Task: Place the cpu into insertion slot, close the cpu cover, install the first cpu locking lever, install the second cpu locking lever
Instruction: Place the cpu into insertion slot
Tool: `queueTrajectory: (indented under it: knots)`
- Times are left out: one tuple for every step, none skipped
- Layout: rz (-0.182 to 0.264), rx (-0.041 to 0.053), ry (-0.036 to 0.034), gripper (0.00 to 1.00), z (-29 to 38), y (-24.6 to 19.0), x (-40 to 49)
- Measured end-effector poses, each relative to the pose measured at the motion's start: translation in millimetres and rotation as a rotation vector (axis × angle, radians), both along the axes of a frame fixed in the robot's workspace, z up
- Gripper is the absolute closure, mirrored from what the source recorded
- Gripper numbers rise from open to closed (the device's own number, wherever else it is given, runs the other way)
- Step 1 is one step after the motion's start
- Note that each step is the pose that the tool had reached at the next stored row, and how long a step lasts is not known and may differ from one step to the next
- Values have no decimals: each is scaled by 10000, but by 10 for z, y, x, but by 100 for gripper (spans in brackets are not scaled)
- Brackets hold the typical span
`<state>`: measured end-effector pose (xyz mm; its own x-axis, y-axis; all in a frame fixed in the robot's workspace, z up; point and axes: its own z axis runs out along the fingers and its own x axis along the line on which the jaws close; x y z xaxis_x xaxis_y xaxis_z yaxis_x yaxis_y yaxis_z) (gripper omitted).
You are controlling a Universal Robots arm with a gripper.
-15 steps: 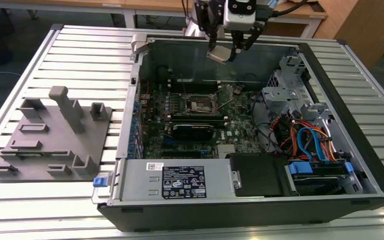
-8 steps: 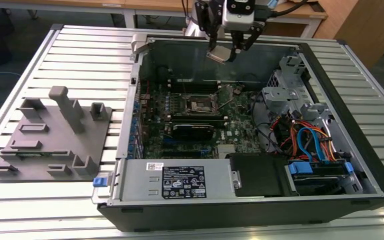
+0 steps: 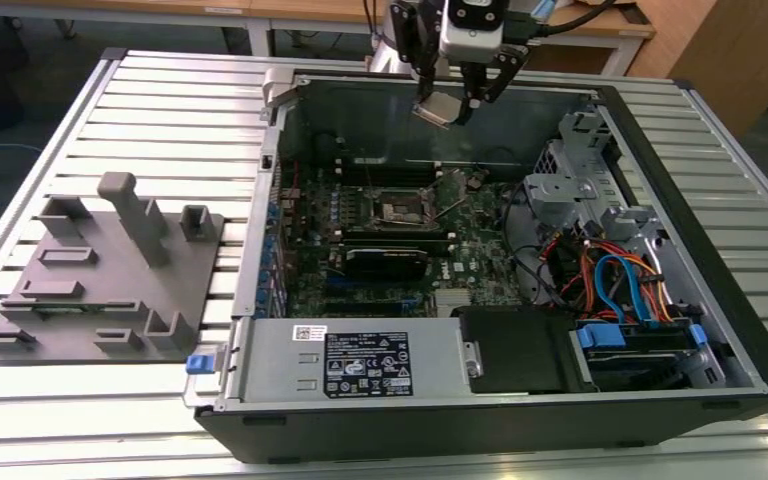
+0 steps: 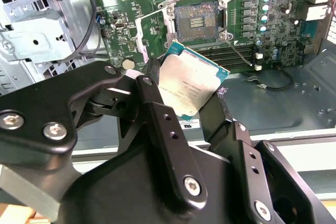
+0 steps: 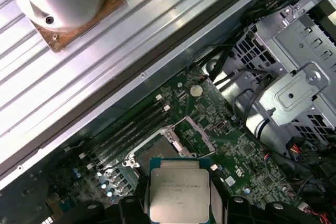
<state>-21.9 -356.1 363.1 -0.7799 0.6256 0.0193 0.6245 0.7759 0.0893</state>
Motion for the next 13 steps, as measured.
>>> queueTrajectory:
  knots:
    - [-12, 1, 0, 46, 0, 0, 0]
    - [-12, 0, 0, 46, 0, 0, 0]
    - [-13, 0, 0, 46, 0, 0, 0]
    - [-13, 0, 0, 46, 0, 0, 0]
    - [-13, 1, 0, 46, 0, 0, 0]
    - [-14, 1, 0, 46, 0, 0, 0]
    - [-14, 0, 0, 46, 0, 0, 0]
    - [-15, 1, 0, 46, 0, 0, 0]
    - [-15, 1, 0, 46, 0, 0, 0]
    - [-19, 0, 0, 46, 0, 0, 0]
    - [-30, 0, 0, 46, 0, 0, 0]
    - [-48, 0, 0, 46, 0, 0, 0]
    - [-74, 0, -1, 46, 0, 0, 0]
